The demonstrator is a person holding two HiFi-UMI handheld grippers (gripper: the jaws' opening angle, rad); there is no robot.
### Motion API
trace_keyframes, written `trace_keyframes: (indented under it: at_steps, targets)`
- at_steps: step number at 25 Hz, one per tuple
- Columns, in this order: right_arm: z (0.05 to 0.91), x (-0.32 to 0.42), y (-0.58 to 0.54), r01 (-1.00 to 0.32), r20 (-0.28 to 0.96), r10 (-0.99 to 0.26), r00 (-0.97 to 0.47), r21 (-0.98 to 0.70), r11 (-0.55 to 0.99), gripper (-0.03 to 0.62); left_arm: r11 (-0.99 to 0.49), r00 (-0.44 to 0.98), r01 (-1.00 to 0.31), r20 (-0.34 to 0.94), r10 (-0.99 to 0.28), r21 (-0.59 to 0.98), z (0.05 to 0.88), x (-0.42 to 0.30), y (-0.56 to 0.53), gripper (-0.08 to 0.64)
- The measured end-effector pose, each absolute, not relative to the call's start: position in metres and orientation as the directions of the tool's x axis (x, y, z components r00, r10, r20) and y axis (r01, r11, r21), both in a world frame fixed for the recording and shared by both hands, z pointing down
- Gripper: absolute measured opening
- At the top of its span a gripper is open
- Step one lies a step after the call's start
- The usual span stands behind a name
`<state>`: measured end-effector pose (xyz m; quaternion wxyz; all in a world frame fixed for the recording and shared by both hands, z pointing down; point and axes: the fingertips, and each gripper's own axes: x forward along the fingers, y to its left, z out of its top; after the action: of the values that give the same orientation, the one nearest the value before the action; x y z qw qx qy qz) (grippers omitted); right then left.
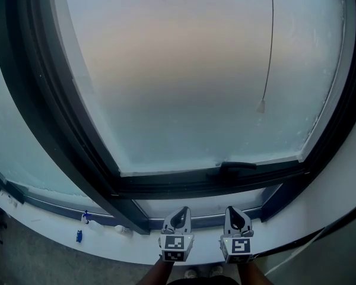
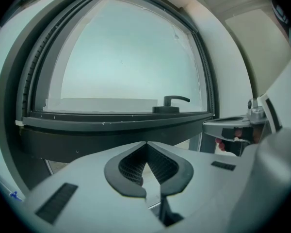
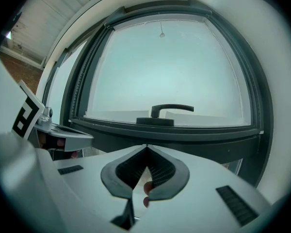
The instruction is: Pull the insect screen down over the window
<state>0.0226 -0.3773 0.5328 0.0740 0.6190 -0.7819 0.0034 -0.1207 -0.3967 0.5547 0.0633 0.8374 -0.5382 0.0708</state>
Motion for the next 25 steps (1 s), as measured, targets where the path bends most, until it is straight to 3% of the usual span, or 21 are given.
trace_keyframes:
  at_steps: [5, 16, 25]
  targets:
    - [0.531, 0.035, -0.382, -0.969, 0.136, -0.965, -0.224, 0.071, 0.235, 0.003, -0.406, 0.403, -0.913, 0.190, -0.895, 0.025, 0.548, -0.108, -0.399, 0.003]
    - [0.499, 0.036, -0.393, -0.943, 0.016, -0.951, -0.309, 0.129, 0.308, 0.003, -0.373, 0.372, -0.928, 0.151, -0.916, 0.024, 0.527, -0.095, -0.404, 0.003]
    - [0.452, 0.043, -0.405, -0.950, -0.094, -0.948, -0.304, 0.106, 0.294, 0.003, -0.396, 0.395, -0.917, 0.022, -0.918, -0.042, 0.467, -0.076, -0.421, 0.003]
